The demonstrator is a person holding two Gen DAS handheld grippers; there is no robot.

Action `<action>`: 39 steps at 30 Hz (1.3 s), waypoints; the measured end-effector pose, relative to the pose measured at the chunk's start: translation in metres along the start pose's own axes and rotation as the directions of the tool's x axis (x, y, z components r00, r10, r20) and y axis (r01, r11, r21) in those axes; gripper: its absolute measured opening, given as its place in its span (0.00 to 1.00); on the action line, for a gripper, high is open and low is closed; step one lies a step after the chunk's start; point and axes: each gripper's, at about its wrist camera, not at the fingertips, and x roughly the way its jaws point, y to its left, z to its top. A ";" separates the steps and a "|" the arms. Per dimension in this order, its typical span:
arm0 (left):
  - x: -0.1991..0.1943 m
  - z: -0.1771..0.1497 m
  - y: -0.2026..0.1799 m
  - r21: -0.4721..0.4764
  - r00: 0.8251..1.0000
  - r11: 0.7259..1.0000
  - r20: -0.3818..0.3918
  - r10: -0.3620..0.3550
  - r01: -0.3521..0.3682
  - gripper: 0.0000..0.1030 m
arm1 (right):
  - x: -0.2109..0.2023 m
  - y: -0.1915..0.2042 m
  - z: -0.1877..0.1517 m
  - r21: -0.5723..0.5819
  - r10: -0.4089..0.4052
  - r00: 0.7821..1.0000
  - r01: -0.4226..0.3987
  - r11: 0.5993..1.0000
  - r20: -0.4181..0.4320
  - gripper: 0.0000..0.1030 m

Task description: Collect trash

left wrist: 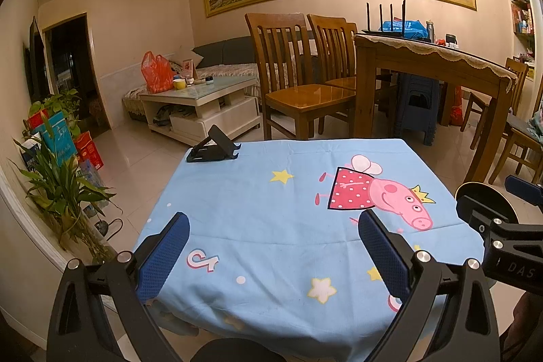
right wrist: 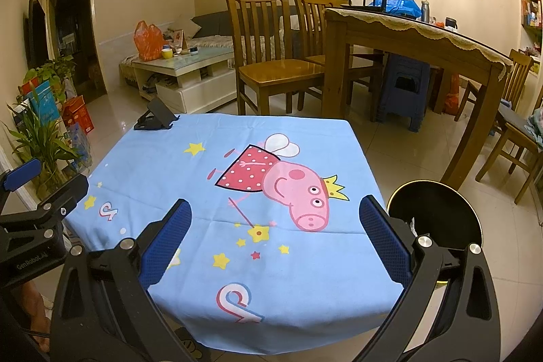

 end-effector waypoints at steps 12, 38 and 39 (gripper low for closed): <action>0.007 -0.008 0.007 -0.004 1.000 1.000 -0.016 -0.010 0.010 0.93 | 0.003 0.002 -0.008 -0.012 0.005 1.000 -0.005 1.000 -0.016 0.95; 0.030 -0.007 0.027 -0.043 0.987 0.993 -0.110 -0.115 0.111 0.94 | 0.005 0.000 -0.006 -0.014 0.008 1.000 -0.008 1.000 -0.022 0.95; 0.028 -0.007 0.029 -0.050 0.990 0.994 -0.099 -0.097 0.093 0.94 | 0.005 0.000 -0.006 -0.013 0.007 1.000 -0.008 1.000 -0.024 0.95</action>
